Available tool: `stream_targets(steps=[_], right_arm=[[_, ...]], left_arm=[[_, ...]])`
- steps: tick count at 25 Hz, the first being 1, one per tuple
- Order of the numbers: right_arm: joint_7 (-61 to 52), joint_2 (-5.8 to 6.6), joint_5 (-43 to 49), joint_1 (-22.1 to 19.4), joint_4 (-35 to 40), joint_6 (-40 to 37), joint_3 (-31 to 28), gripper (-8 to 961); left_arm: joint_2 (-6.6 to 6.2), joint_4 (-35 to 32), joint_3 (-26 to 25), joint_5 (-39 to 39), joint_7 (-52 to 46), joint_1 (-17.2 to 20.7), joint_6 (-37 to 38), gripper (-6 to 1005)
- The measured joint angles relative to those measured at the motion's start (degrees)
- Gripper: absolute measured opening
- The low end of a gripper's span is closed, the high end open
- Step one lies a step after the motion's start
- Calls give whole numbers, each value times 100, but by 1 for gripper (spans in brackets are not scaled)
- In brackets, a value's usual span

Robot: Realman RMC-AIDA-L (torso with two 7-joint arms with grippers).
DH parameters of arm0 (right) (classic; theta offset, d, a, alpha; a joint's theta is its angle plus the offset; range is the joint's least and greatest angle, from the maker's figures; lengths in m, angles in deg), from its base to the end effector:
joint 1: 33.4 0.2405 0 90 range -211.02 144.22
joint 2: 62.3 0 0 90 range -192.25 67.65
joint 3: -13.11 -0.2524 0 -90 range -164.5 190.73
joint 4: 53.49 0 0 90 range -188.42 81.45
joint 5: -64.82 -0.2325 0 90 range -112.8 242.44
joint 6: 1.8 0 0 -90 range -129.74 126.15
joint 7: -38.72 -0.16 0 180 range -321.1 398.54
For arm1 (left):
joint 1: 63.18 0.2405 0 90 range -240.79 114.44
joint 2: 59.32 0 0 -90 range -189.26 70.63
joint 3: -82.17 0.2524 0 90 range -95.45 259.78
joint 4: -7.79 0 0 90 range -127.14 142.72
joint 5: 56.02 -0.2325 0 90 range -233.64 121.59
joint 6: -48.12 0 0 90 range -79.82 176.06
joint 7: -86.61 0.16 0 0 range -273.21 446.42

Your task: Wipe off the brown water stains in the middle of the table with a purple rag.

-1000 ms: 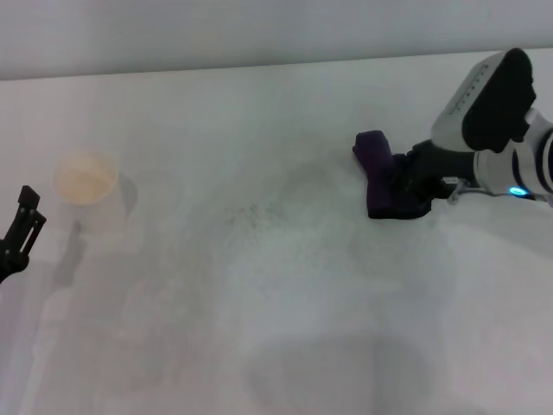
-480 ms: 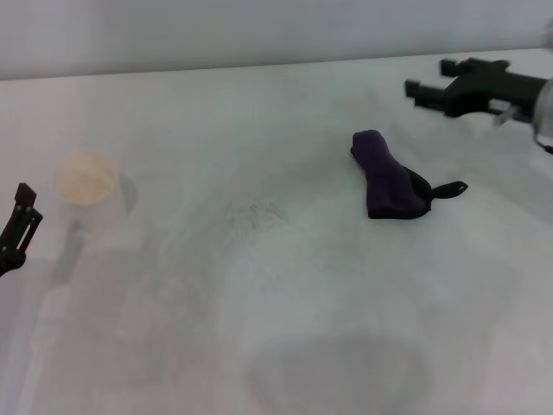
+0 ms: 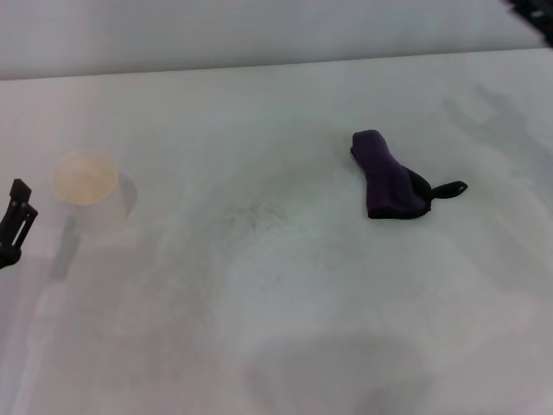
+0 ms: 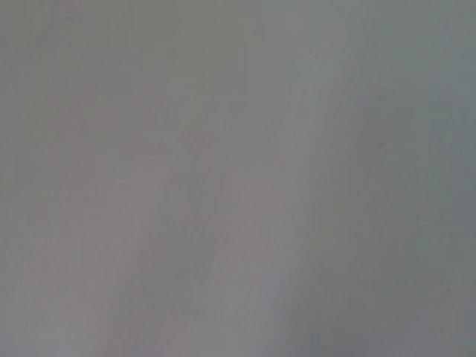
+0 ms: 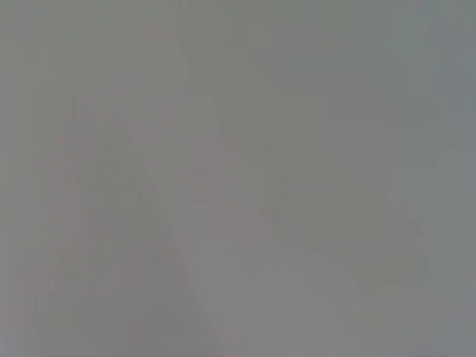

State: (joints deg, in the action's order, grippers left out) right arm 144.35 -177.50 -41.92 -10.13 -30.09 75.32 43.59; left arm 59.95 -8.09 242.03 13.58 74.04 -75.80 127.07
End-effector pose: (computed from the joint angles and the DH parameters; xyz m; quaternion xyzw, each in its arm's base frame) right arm 0.3392 0.3676 0.0825 -0.6900 0.3506 0.4825 0.4100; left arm -0.3463 0.2631 -0.0572 -0.6733 -0.2948 -0.3681 0.5695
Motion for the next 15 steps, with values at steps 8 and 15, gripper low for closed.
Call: stream_targets(steps=[8, 15], right_arm=[[4702, -31, -1693, -110, -2130, -192, -445, 873], [5916, -71, -1705, -4, -2312, -1009, -390, 871]], left_arm=[[9, 66, -199, 3, -5, 83, 56, 888], [18, 98, -218, 235, -9, 68, 82, 887]])
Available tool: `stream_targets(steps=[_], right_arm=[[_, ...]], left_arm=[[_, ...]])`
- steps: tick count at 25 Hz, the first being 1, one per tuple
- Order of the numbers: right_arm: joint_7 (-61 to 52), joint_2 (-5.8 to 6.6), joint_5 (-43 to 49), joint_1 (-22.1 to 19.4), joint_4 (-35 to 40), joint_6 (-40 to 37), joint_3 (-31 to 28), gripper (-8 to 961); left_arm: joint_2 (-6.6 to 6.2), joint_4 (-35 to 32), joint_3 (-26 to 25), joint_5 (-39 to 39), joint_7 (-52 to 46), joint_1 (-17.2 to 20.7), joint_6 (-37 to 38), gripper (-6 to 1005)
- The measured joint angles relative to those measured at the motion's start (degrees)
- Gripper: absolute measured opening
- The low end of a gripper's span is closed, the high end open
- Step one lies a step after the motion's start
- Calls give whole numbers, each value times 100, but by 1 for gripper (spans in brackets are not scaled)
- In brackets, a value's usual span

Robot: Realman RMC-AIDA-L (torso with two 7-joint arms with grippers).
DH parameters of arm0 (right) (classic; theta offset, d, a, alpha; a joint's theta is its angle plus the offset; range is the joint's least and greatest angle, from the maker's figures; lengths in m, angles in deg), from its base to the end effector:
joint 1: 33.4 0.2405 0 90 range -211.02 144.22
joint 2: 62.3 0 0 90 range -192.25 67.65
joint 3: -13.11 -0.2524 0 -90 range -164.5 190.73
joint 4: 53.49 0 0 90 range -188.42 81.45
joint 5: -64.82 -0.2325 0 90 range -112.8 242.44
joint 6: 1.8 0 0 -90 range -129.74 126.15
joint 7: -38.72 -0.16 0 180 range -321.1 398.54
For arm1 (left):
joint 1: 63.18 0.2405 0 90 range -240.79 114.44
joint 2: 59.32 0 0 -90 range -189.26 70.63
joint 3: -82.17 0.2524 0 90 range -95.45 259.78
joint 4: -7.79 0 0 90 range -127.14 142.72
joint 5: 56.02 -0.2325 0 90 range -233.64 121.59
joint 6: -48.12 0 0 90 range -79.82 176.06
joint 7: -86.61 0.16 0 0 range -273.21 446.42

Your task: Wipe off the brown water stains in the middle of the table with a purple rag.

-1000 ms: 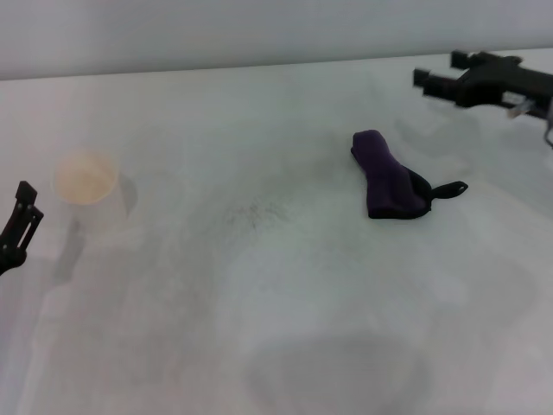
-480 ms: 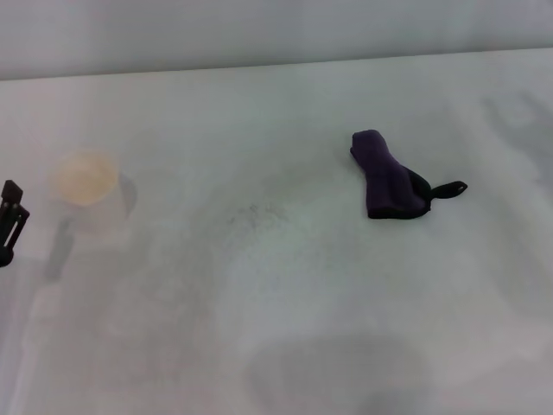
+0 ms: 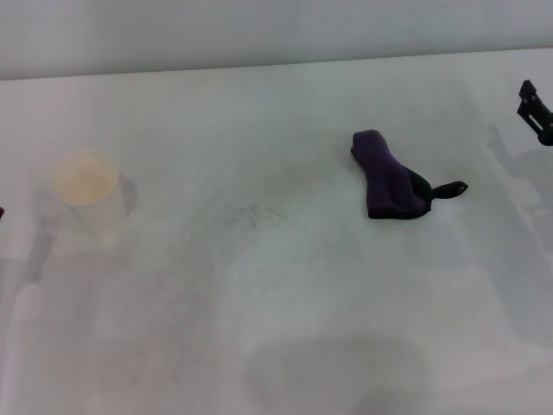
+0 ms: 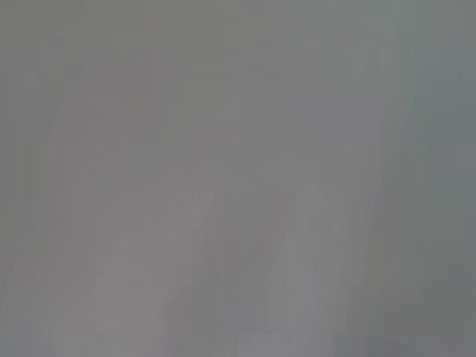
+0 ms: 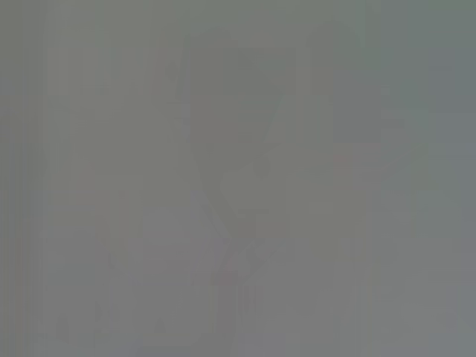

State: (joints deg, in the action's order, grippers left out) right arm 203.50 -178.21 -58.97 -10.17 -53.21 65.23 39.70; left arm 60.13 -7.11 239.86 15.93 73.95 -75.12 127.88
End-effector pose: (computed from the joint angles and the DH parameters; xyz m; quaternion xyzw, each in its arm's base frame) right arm 0.4021 0.3323 0.0193 -0.6810 0.2613 0.2406 0.6404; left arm -0.3580 0.2616 -0.0440 -0.6436 -0.3019 -0.3650 0.6011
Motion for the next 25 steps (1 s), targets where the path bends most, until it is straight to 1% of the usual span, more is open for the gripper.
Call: stream_targets(steps=[3, 6, 11, 17, 25], right_arm=[[-78, -5, 0, 26, -15, -41, 0, 871], [-135, -7, 0, 58, -73, -43, 3, 871], [-209, -10, -4, 67, -107, -104, -22, 871], [-261, -11, -4, 60, -176, -125, -40, 871], [-288, -2, -4, -3, -298, -124, -42, 871]], left_arm=[[23, -93, -2, 405, -4, -15, 1, 887], [26, -171, 10, 587, -15, -20, -28, 887], [13, -133, 44, 570, -17, -27, -41, 888], [28, -165, 132, 560, -18, -13, -62, 888], [12, -172, 139, 528, -18, -142, -136, 887]])
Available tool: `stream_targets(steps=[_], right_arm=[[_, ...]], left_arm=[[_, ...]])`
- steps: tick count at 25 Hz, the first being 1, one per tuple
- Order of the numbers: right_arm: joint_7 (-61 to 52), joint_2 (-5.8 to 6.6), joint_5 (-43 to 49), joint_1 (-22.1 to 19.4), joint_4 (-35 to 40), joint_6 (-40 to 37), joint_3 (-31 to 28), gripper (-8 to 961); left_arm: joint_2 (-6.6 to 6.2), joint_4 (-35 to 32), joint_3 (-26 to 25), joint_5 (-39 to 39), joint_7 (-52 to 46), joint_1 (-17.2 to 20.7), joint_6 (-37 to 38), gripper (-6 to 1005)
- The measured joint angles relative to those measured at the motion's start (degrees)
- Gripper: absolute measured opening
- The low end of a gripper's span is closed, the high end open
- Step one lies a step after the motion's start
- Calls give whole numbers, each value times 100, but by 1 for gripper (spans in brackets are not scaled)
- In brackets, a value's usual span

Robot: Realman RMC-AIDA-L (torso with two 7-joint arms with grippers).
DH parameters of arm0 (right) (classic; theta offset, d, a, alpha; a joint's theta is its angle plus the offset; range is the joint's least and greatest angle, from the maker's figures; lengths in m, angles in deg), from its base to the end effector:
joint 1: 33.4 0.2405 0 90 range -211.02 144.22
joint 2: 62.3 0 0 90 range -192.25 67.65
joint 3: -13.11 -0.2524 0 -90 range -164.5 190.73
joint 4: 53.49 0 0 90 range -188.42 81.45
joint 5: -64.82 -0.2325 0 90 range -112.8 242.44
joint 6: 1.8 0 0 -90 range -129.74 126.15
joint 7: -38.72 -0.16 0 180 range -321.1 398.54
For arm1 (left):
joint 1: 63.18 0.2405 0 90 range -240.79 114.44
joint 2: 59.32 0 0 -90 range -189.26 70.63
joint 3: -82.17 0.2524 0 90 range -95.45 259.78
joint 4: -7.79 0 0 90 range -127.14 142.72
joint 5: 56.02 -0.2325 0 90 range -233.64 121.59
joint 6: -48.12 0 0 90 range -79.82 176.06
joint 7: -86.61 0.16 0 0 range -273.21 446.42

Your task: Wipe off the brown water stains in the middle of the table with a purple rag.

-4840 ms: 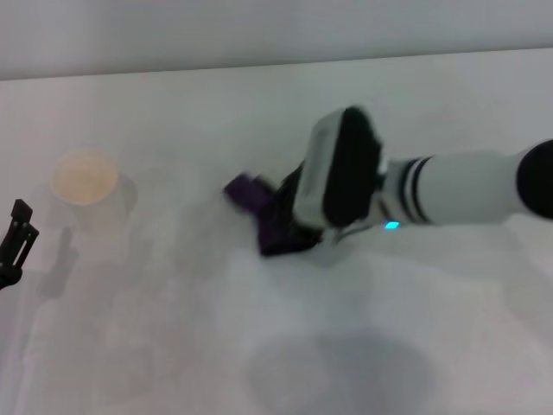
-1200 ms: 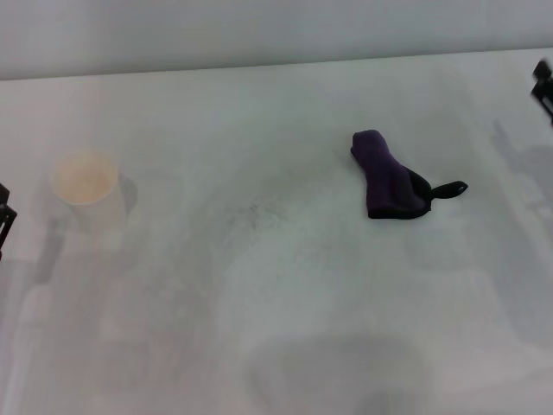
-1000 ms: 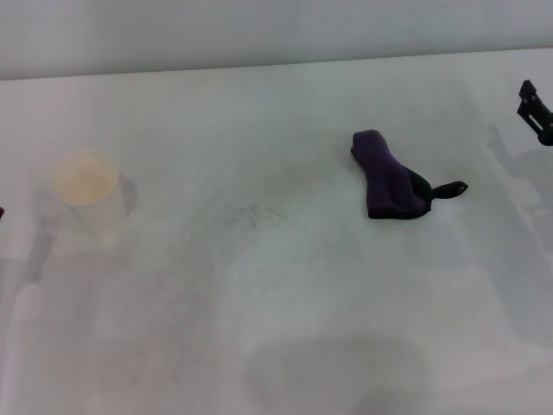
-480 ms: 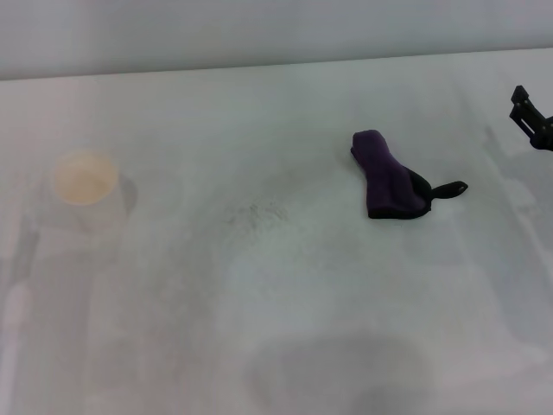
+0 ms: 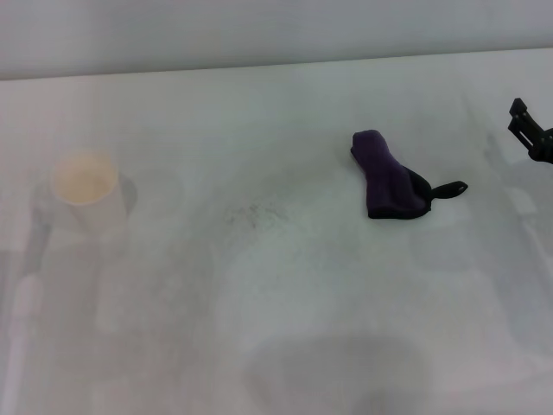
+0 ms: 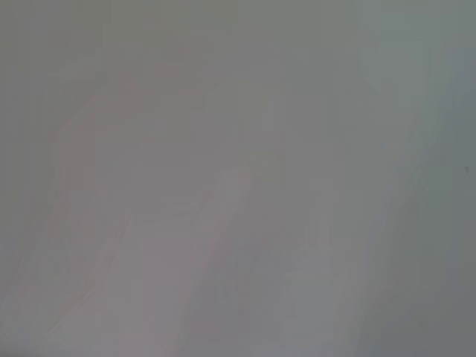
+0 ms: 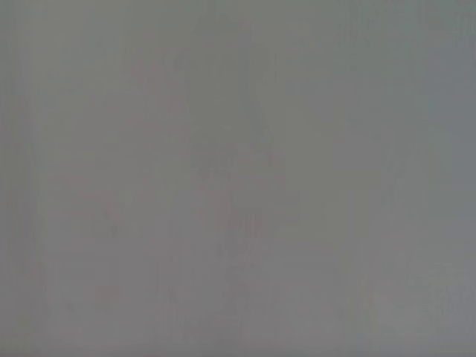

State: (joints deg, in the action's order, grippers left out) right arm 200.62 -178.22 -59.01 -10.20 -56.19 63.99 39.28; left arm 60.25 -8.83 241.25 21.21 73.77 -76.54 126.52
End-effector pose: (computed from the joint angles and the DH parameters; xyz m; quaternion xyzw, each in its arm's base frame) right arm 0.4062 0.3247 0.0044 -0.6724 0.3098 0.2519 0.6232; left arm -0.3552 0.2711 -0.0453 -0.6218 -0.3239 -0.3744 0.6069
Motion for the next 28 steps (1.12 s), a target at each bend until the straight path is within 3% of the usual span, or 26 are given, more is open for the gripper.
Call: stream_targets(steps=[28], right_arm=[[-25, -10, -27, 159, -85, -104, -24, 871]], left_arm=[[-18, 42, 8, -42, 0, -8, -213, 888]])
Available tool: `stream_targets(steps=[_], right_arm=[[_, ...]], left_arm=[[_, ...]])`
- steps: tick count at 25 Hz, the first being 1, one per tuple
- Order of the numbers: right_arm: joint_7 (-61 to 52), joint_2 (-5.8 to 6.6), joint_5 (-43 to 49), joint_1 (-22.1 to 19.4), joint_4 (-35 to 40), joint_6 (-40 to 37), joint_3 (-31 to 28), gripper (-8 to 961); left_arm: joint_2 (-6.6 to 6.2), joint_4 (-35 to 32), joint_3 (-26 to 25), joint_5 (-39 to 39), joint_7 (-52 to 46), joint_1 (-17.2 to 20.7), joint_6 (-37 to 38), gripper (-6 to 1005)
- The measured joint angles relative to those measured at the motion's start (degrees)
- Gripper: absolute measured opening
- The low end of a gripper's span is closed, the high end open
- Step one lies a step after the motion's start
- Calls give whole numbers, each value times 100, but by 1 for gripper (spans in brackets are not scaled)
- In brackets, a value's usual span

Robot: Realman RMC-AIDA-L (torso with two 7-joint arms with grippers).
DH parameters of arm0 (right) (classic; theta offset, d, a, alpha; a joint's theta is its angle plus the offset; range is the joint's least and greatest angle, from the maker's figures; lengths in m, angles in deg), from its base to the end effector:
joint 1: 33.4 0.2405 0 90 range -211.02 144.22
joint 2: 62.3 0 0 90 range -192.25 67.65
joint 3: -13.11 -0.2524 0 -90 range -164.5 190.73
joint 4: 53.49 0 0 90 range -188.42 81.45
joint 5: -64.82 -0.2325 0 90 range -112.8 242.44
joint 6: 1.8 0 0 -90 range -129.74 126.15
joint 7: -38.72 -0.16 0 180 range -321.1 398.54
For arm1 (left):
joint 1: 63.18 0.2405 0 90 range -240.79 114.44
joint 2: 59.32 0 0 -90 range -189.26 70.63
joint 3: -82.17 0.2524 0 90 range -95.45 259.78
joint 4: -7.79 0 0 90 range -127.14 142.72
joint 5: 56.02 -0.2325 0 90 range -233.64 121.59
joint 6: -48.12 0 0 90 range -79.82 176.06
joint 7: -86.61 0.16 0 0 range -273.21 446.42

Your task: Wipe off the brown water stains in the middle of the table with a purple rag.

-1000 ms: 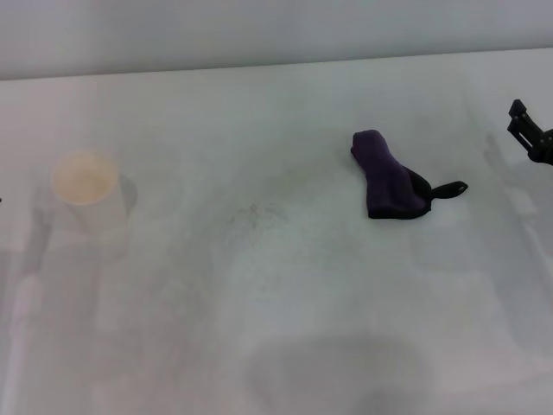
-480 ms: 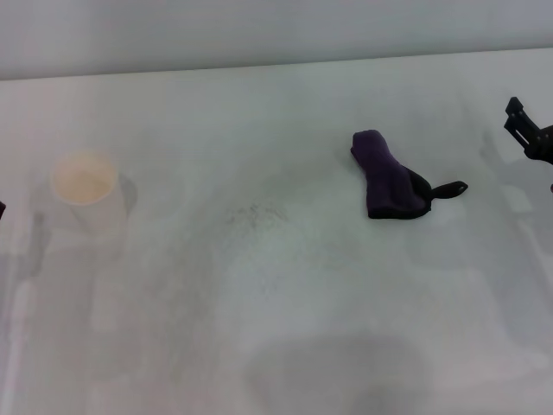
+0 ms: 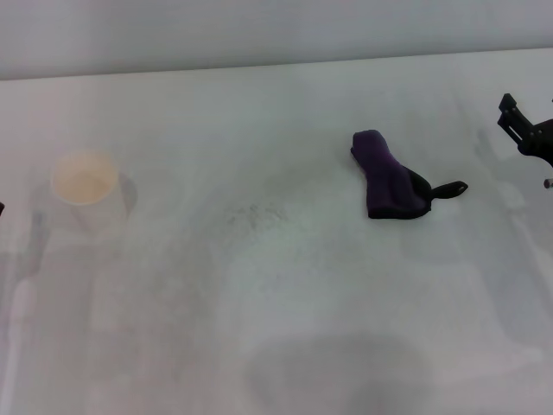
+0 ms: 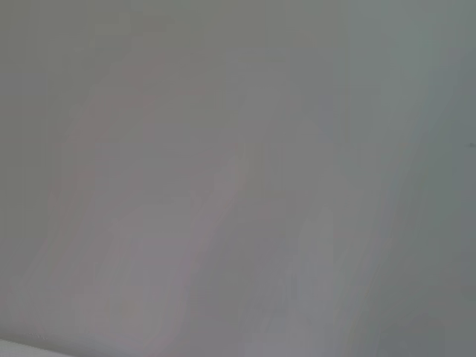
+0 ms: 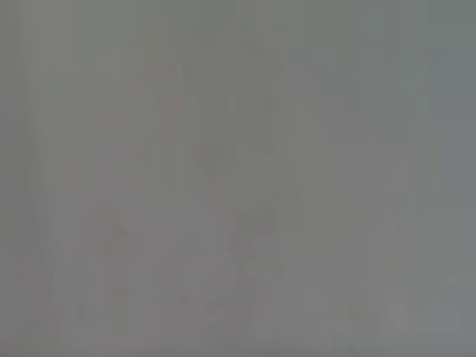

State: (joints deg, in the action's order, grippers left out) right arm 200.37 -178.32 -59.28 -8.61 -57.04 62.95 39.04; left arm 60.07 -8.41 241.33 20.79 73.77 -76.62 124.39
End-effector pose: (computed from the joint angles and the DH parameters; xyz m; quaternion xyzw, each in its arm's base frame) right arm 0.3998 0.3334 -0.0008 -0.6734 0.3164 0.2571 0.6167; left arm -0.3605 0.2716 -0.0482 -0.6305 -0.3320 -0.3585 0.6030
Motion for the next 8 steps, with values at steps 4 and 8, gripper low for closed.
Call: stream_targets(steps=[4, 8], right_arm=[[-2, -1, 1, 25, 1, -21, 0, 871], [-2, 0, 21, 31, 3, -23, 0, 871]], left_arm=[[-6, 3, -4, 1, 0, -9, 1, 888], [-6, 10, -28, 4, 0, -29, 2, 888]])
